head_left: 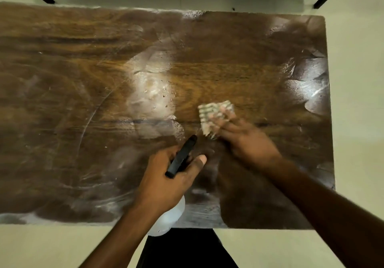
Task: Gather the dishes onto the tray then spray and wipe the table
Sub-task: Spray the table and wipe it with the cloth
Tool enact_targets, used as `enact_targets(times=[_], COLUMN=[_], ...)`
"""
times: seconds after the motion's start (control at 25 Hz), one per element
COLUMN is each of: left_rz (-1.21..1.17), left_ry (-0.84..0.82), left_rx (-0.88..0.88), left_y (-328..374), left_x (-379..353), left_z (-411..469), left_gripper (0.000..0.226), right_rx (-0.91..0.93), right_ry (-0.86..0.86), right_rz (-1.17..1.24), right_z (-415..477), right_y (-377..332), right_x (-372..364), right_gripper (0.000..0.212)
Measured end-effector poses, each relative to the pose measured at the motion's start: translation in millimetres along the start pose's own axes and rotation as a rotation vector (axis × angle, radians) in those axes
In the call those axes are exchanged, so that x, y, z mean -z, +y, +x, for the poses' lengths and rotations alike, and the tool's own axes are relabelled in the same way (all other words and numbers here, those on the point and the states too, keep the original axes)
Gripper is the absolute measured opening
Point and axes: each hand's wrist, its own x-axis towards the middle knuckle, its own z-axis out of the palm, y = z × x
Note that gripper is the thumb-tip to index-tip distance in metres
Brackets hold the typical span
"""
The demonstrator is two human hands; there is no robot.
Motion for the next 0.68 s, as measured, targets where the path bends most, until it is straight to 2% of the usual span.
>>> enact_targets(times=[0.08, 0.16, 0.2, 0.24, 0.36, 0.4, 0.48, 0.52, 0.56, 0.68], left_rz=[-0.028, -0.040, -0.048, -0.059, -0.087, -0.091, -0.079, -0.067, -0.052, -0.030], left_ry=[-0.013, -0.027, -0.035, -0.039, -0.042, -0.045, -0.054, -0.050, -0.045, -0.039], left_rx=[0.020, 0.036, 0.035, 0.034, 0.035, 0.043, 0.060, 0.065, 0.064, 0.059], left_y=[-8, -15, -18, -21, -34, -37, -43, -47, -49, -61], left_x=[-5, -8, -10, -11, -9, -7, -4, -4, -3, -3], left_z=[-11, -25, -32, -39, -54, -59, -70, -75, -80, -93], left_gripper=[0.050, 0.040, 0.035, 0.030, 0.029, 0.033, 0.051, 0.060, 0.067, 0.059], right_rx=[-0.459, -0.749, -0.766, -0.686, -0.201, -0.032, 0.236, 0.227, 0.102, -0.510], right_ry=[0.205, 0.357, 0.359, 0.332, 0.132, 0.055, -0.053, -0.072, -0.041, 0.201], right_rz=[0.107, 0.180, 0.178, 0.162, 0.163, 0.178, 0.046, -0.011, -0.031, 0.091], right_z=[-5, 3, 6, 6, -24, -41, -62, -69, -72, -71], right_y=[15, -13, -36, -61, -124, -127, -101, -84, -66, -42], right_x=[7, 1, -7, -17, -42, -46, -37, -31, -27, -20], right_gripper=[0.075, 0.073, 0.072, 0.072, 0.065, 0.062, 0.062, 0.065, 0.069, 0.074])
